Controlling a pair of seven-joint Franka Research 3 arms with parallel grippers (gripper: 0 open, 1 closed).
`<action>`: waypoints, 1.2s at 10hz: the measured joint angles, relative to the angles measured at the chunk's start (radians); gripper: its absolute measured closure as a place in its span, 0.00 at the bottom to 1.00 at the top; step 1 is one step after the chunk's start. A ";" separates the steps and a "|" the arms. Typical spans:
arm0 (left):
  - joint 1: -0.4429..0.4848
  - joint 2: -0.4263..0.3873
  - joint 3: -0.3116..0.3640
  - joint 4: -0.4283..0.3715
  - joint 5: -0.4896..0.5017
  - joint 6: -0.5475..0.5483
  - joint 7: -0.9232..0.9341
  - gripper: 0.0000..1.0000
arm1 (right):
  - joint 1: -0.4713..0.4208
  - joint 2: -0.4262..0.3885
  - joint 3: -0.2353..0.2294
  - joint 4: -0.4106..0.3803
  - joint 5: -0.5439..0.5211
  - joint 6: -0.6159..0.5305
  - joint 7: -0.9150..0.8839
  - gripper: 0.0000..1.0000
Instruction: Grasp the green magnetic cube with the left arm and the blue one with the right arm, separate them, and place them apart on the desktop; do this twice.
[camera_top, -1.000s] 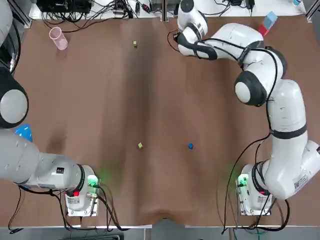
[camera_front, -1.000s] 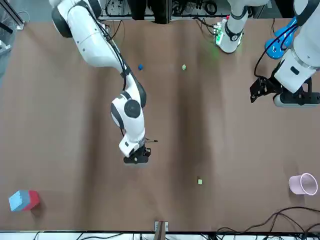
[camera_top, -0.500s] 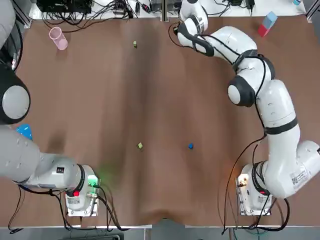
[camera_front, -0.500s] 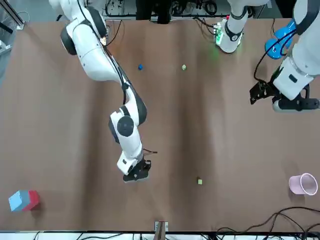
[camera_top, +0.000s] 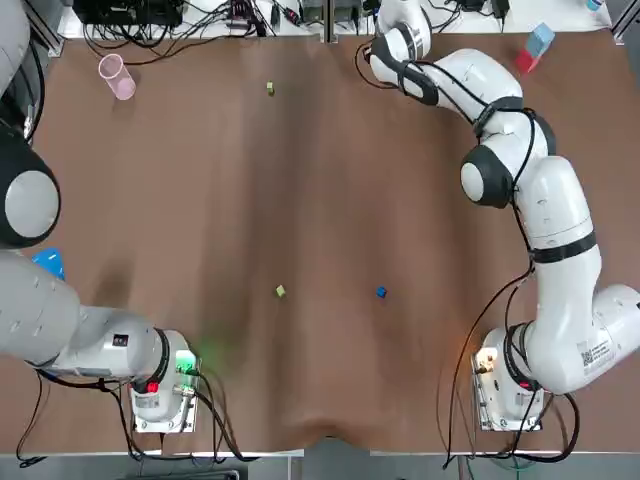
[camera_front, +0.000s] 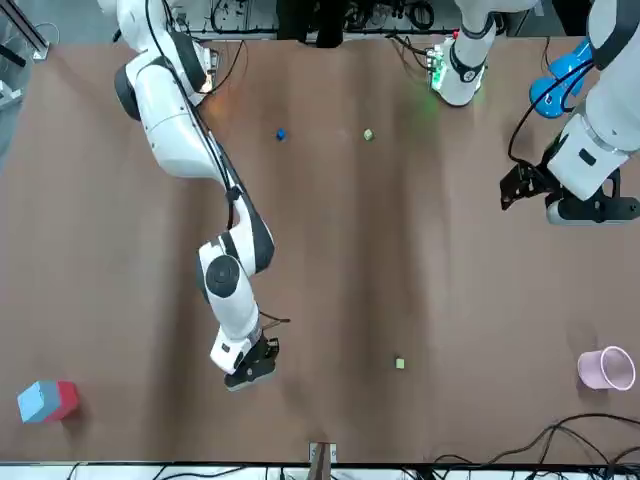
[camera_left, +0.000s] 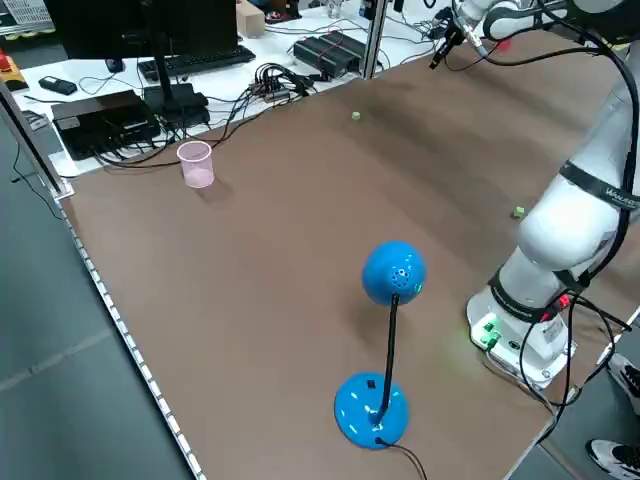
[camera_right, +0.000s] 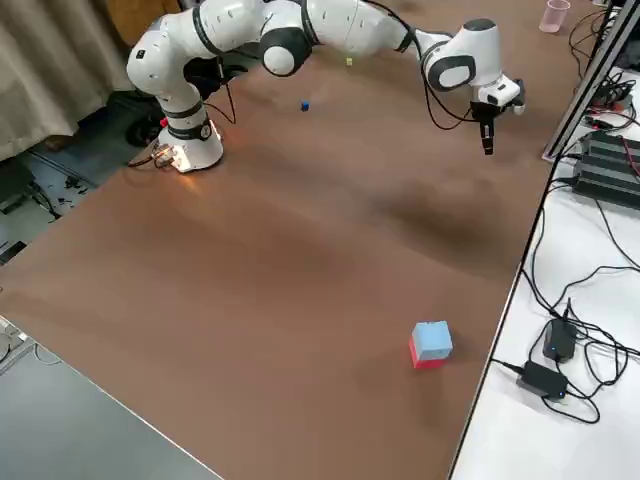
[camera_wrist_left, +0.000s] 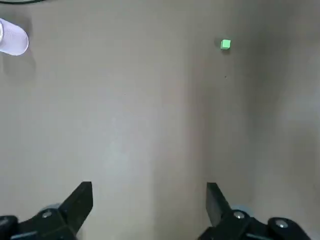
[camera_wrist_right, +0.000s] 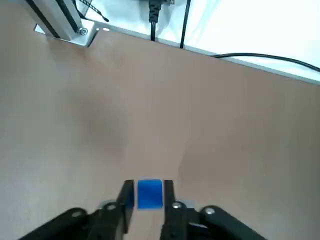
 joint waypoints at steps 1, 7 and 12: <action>0.000 0.000 0.000 0.001 0.000 0.000 0.000 0.00 | 0.005 0.000 -0.002 0.002 0.000 -0.001 -0.002 0.47; -0.002 -0.001 -0.001 0.007 0.000 0.000 0.000 0.00 | 0.015 -0.281 -0.017 -0.234 0.001 -0.106 0.087 0.00; -0.004 -0.001 -0.003 0.008 0.000 -0.001 0.000 0.00 | -0.081 -0.901 -0.025 -0.760 0.014 -0.342 0.097 0.00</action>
